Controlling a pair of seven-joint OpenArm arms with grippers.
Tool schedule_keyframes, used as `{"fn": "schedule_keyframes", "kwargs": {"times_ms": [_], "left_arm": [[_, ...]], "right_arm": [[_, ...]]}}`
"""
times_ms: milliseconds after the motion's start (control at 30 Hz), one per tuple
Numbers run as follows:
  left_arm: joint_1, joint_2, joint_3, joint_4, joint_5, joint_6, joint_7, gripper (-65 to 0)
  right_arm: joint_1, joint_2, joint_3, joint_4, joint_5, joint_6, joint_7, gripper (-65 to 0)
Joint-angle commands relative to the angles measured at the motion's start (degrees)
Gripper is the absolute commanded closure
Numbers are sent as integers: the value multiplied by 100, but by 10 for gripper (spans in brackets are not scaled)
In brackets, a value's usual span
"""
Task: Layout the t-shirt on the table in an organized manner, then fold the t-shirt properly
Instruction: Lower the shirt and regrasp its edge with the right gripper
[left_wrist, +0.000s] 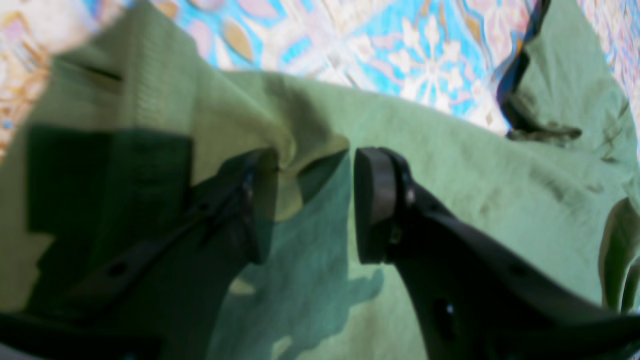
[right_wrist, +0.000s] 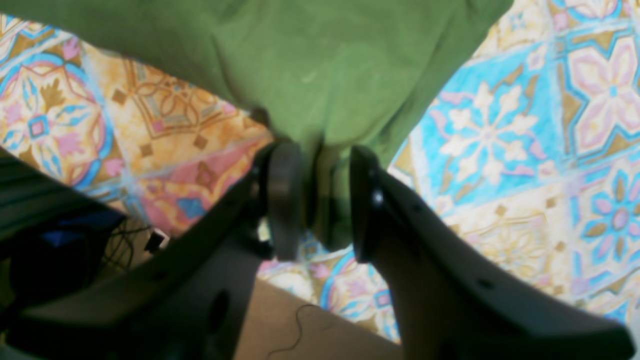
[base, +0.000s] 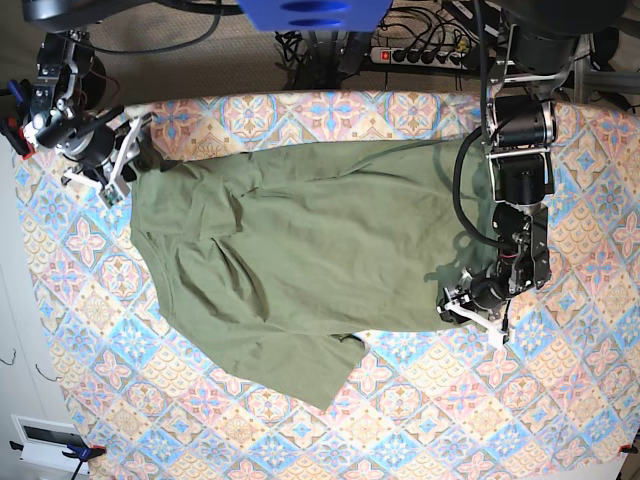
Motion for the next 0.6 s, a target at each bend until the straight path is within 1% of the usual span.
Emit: {"fn": "schedule_keyframes", "kwargs": {"times_ms": [0,100,167,300,367,433,500,567], "left_arm": [[-191,-115,-42,117,-96,-19,-138,-252],[-191,-185,-50,117,-104,-19,-138,-252],[-191,-317,-50,117,-104,-19,-138,-253],[-191,-458,-50,99,-104,-11,-138,-253],[-191,-467,-59,99,-104,-11,-146,-253],[-191,-476,-209,126,-113,-11,-138,-253],[-191,-476,-631,126,-78,-11,-138,-255],[-191,-476,-894,99,-43,-11,-138,-284]], "right_arm": [[147,105,56,87,55,12,114,-164],[341,105,56,87,55,12,141,-164],[490,96,56,122,90,12,149,-164],[921,87,56,184,697,12,158,-166],[1211,78,4,184,1057,12,158,-166],[1492,-80,-155,157,1277,12,158,-166],[1862,-264,-374,131,1224,12,132,-166],[2161,-352,-612,-36,1040,12,132,-167]]}}
